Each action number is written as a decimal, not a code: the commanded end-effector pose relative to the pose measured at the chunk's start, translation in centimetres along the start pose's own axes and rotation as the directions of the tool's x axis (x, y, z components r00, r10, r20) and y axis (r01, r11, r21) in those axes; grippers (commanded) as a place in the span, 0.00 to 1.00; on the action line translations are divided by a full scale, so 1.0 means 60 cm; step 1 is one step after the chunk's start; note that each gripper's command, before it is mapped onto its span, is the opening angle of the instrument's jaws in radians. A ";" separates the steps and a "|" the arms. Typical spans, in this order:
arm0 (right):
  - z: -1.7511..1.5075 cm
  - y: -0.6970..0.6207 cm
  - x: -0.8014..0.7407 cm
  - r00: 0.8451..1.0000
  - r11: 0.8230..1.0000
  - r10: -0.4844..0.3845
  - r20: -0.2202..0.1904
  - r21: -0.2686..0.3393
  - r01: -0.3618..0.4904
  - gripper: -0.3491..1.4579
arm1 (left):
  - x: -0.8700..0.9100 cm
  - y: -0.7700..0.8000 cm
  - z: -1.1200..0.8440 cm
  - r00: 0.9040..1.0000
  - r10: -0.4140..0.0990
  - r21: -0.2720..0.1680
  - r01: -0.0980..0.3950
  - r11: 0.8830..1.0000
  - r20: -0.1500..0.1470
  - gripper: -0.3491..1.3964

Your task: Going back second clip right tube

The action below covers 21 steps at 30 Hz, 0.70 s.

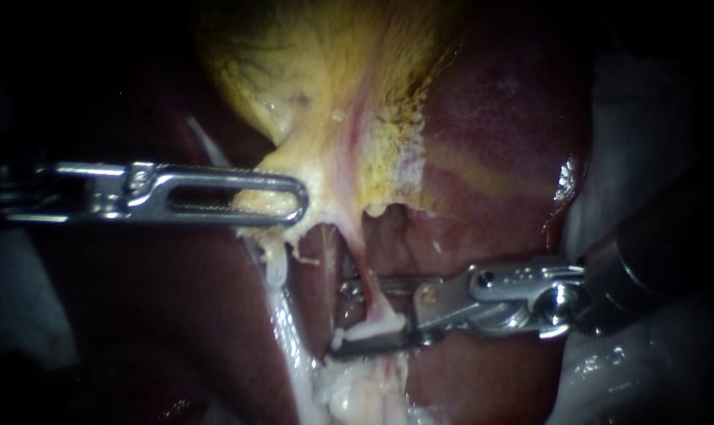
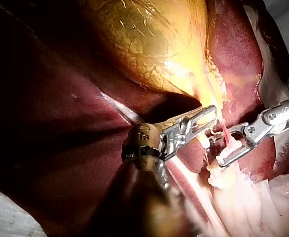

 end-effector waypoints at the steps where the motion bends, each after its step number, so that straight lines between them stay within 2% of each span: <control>1: -0.0005 -0.0002 -0.0001 1.000 1.000 -0.005 0.001 0.008 0.005 0.47 | 0.0000 0.0000 0.0000 1.000 0.000 0.000 0.000 1.000 0.000 0.00; 5: -0.0025 -0.0011 -0.0004 1.000 1.000 -0.014 0.001 0.016 0.013 0.47 | 0.0000 0.0002 -0.0001 1.000 0.000 0.003 0.000 1.000 -0.002 0.00; 13: -0.0061 -0.0008 0.0006 1.000 0.999 -0.030 0.000 0.017 0.030 0.47 | 0.0000 0.0005 -0.0003 1.000 0.001 0.004 -0.001 1.000 -0.003 0.00; 16: -0.0077 -0.0002 0.0016 0.999 0.999 -0.054 0.000 0.000 0.054 0.47 | 0.0001 0.0005 -0.0003 1.000 0.001 0.004 -0.001 1.000 -0.003 0.00; 21: -0.0127 0.0014 0.0049 0.992 0.992 -0.125 -0.014 -0.021 0.124 0.47 | 0.0001 0.0005 -0.0004 1.000 0.001 0.004 -0.001 1.000 -0.003 0.00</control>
